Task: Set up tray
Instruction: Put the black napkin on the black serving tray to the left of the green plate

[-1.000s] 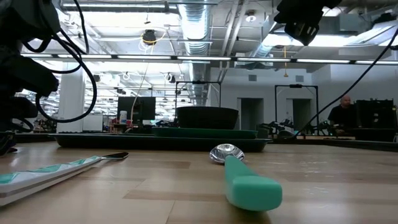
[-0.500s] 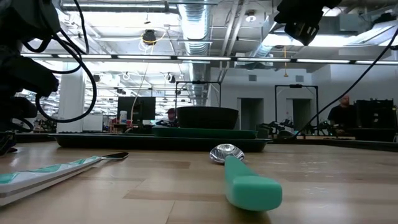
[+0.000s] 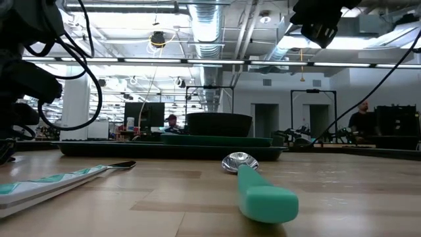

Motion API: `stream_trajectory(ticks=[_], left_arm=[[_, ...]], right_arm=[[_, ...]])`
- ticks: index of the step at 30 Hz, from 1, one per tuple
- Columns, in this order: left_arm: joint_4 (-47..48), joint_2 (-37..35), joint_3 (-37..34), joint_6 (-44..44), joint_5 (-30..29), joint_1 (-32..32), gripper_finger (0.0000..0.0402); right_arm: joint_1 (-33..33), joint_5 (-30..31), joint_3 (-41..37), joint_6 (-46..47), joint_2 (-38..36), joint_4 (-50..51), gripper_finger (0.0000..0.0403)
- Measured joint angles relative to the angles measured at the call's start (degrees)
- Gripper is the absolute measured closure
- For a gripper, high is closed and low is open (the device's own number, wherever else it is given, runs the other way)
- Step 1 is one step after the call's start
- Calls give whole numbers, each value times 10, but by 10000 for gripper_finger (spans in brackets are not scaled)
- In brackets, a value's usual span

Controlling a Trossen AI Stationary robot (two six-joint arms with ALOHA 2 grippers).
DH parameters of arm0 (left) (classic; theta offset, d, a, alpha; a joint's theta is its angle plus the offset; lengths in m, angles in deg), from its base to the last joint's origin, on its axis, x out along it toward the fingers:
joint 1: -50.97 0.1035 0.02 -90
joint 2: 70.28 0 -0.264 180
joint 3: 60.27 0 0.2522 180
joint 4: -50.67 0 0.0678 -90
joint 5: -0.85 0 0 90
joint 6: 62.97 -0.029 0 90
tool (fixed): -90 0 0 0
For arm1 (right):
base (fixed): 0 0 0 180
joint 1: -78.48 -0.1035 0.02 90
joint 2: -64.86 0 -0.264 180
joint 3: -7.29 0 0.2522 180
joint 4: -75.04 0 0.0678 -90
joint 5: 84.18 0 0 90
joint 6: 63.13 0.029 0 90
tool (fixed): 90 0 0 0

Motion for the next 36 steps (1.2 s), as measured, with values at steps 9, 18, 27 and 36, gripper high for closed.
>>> stream_trajectory(ticks=[9,18,27,36], left_arm=[[10,0,0,15,-3,0,401],[26,-1,0,34,-6,0,401],[91,-24,44,38,-88,0,401],[129,-33,69,37,-92,0,401]], right_arm=[[0,0,0,0,0,0,339],[0,0,0,0,0,0,339],[0,0,0,0,0,0,339],[0,0,0,0,0,0,339]])
